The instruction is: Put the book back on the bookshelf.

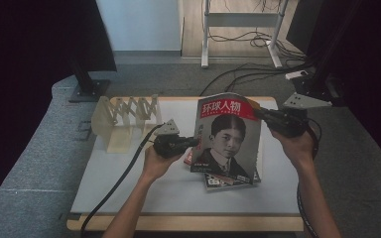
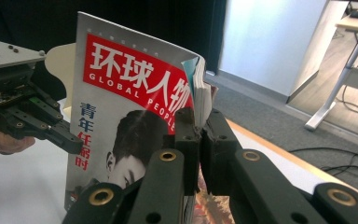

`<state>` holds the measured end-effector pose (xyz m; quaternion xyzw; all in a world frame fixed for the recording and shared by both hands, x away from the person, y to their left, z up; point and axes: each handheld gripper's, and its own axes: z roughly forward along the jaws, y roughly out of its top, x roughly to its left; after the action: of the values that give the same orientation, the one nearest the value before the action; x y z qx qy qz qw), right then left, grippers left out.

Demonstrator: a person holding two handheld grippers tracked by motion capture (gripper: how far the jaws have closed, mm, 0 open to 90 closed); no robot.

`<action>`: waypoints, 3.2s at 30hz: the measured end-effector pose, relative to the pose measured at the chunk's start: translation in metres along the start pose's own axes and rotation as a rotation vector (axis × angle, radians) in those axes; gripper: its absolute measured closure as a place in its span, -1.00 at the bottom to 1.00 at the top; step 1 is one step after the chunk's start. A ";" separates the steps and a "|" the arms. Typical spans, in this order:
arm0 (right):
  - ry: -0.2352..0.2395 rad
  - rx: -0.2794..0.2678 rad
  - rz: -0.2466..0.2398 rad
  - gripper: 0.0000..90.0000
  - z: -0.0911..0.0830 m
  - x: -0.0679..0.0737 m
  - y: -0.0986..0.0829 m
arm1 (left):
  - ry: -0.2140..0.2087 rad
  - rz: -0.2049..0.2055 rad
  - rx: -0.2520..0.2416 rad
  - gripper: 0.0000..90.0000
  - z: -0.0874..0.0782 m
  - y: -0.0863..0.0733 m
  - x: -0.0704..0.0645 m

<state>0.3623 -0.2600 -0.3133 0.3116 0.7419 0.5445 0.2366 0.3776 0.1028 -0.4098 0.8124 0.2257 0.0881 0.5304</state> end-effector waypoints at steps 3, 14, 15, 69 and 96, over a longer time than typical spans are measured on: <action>-0.012 -0.016 -0.018 0.88 -0.001 0.003 0.004 | 0.021 0.027 -0.028 0.94 0.000 0.000 -0.001; -0.001 -0.046 0.002 0.83 -0.007 0.000 -0.003 | 0.020 0.099 -0.011 0.93 0.000 -0.005 -0.006; 0.001 -0.048 0.005 0.81 -0.008 0.000 -0.003 | 0.019 0.106 -0.002 0.93 -0.001 -0.005 -0.006; 0.021 -0.055 -0.021 0.77 -0.023 0.008 -0.012 | -0.027 0.173 -0.016 0.92 -0.018 0.099 -0.012; -0.212 0.153 0.012 0.11 -0.022 -0.015 -0.085 | -0.036 0.169 0.067 0.91 -0.028 0.102 -0.010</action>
<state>0.3395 -0.3035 -0.3880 0.3891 0.7502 0.4518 0.2857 0.3865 0.0869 -0.3050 0.8472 0.1494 0.1106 0.4977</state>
